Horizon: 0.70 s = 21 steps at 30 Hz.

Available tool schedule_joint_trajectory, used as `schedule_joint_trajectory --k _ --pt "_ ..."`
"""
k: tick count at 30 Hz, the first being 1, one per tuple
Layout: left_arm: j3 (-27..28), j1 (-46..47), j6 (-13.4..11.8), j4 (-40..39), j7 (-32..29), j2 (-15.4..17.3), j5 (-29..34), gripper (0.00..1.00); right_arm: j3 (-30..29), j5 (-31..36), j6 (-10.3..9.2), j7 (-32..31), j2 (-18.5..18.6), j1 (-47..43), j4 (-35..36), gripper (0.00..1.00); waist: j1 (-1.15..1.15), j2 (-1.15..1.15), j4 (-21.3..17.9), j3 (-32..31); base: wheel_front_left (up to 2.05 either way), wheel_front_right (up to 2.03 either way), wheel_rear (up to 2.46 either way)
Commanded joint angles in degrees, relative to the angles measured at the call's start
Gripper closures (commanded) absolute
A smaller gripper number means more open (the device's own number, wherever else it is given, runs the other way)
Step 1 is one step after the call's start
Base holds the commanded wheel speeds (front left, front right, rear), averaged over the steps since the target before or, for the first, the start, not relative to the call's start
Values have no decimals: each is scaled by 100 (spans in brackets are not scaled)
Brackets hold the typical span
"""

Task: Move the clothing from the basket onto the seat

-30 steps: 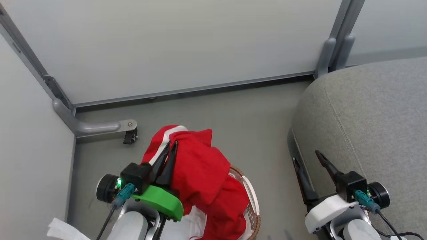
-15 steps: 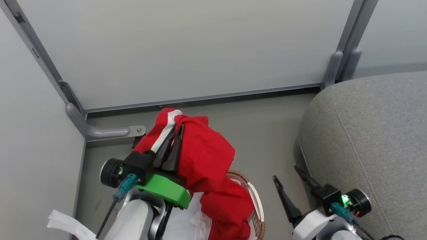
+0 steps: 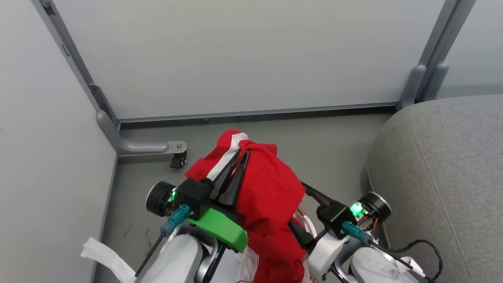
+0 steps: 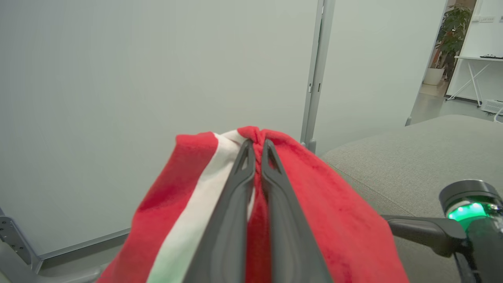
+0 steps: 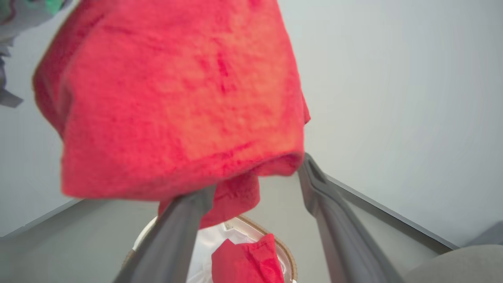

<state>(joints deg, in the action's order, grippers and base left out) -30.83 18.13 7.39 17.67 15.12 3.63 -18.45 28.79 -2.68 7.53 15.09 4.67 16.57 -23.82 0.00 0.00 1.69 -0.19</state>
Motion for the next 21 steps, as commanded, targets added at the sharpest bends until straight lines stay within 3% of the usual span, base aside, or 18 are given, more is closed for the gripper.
schedule_joint_trajectory --k 1,6,7,8,9,17,18,19,21 --pt "-41 122 17 19 5 -5 -60 100 57 -68 -8 12 -8 113 -24 0 0 0 89 6 0 0 0" --pt "-191 154 17 58 5 -21 -121 100 115 -112 -8 12 -117 282 36 0 0 0 207 7 0 0 0" --pt "-214 152 17 66 5 -23 -129 100 161 -133 -8 12 -125 285 31 20 0 0 226 5 0 0 0" --pt "-229 148 17 72 5 -25 -145 100 197 -148 -8 12 -131 284 5 53 0 0 239 2 0 0 0" --pt "-252 129 17 93 5 -29 -165 100 259 -216 -8 12 -137 290 -27 100 0 0 266 -4 0 0 0" --pt "-117 36 18 130 5 -33 -164 100 265 -403 -8 12 -160 237 -65 100 0 0 209 -3 0 0 0" --pt "-91 0 18 148 5 -34 -204 73 232 -421 -8 12 -158 212 -44 100 0 0 176 -1 0 0 0" --pt "-86 -23 18 177 5 -38 -228 2 200 -432 -8 12 -156 181 -26 100 0 0 148 0 0 0 0" --pt "-33 -14 18 172 5 -40 -203 0 154 -442 -8 13 -161 123 9 100 0 0 58 10 0 0 0"
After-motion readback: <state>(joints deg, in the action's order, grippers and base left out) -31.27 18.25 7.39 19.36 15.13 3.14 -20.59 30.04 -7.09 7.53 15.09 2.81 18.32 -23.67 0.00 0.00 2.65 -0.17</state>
